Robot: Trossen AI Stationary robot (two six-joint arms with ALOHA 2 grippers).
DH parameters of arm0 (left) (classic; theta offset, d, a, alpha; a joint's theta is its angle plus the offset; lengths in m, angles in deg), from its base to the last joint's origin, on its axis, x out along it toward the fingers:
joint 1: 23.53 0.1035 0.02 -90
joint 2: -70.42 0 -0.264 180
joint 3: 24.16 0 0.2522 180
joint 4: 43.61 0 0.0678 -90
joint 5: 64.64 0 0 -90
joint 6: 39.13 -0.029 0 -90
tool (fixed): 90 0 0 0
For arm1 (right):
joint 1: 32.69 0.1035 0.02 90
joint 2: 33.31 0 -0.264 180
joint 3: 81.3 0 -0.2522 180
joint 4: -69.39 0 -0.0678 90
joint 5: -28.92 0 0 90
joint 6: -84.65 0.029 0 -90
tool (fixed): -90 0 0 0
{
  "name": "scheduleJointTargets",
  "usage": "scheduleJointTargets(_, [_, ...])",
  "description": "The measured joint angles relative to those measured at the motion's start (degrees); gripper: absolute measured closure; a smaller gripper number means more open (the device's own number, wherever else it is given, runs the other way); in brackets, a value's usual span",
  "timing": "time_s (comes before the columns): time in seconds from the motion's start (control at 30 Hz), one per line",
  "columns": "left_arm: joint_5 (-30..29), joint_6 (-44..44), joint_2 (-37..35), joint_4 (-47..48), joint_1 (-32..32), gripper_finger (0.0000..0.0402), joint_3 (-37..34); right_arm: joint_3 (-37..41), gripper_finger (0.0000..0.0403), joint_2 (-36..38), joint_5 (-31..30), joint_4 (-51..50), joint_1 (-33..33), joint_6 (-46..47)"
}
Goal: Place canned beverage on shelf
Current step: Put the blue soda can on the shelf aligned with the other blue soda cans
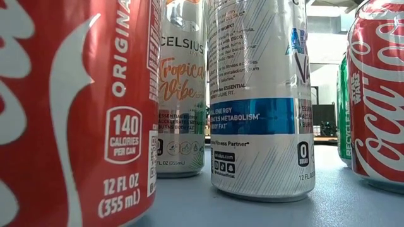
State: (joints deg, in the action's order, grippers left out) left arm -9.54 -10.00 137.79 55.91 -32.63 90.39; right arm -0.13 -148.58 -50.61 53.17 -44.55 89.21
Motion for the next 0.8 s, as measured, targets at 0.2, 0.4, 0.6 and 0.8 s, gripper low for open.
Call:
scheduleJointTargets(0.2, [-0.3,-0.6,0.0,0.5,0.0,0.0086,0.0,0.0,0.0403,-0.3,-0.1,0.9,-0.5,0.0])
scheduleJointTargets(0.4, [-0.4,-0.9,0.0,0.6,0.0,0.0086,0.0,0.0,0.0403,-0.3,-0.3,1.2,-1.9,0.1])
scheduleJointTargets(0.6, [-0.4,-0.9,0.0,0.9,0.0,0.0086,0.0,0.0,0.0403,-0.3,-1.5,1.2,-2.8,0.1])
scheduleJointTargets(0.8, [-0.5,-0.9,0.0,0.9,0.0,0.0086,0.0,0.0,0.0403,0.2,-1.6,0.8,-2.3,1.3])
